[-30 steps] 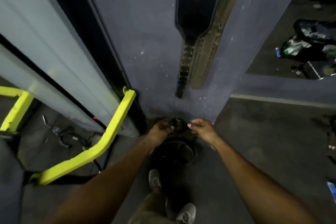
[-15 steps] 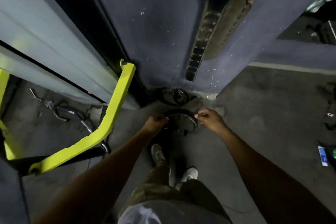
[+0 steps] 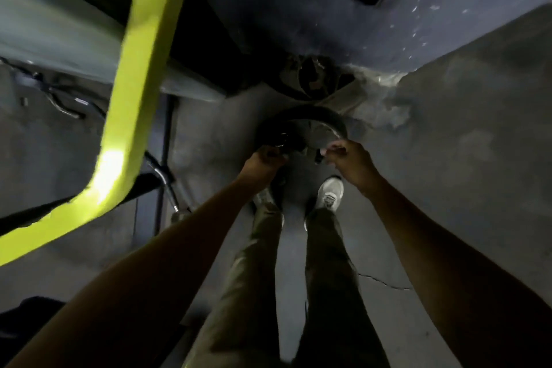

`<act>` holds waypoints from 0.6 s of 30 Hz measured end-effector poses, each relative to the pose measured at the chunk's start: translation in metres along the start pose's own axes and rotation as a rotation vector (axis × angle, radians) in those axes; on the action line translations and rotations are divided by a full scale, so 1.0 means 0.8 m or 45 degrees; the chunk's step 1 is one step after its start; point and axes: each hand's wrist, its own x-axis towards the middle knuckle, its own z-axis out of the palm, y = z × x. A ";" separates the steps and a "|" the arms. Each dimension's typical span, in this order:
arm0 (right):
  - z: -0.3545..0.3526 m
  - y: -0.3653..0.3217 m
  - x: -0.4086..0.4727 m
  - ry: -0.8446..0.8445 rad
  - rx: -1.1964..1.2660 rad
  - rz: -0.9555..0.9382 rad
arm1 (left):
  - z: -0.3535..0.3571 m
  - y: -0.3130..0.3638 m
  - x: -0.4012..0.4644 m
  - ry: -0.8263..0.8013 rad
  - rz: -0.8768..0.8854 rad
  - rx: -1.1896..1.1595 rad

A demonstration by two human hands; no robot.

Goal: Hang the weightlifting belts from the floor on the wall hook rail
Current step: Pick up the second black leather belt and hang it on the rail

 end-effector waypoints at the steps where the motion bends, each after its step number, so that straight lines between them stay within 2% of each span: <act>1: 0.011 0.015 0.034 -0.018 -0.028 -0.007 | 0.011 -0.011 0.033 -0.001 -0.029 0.004; 7: 0.105 0.141 0.261 -0.088 -0.176 -0.003 | 0.079 -0.110 0.268 0.002 -0.167 -0.035; 11: 0.166 0.226 0.376 -0.202 -0.318 0.027 | 0.117 -0.198 0.417 -0.040 -0.231 0.046; 16: 0.230 0.301 0.429 -0.276 -0.480 -0.147 | 0.152 -0.223 0.480 -0.082 -0.222 0.115; 18: 0.252 0.319 0.439 -0.253 -0.663 -0.217 | 0.166 -0.240 0.504 -0.066 -0.238 0.049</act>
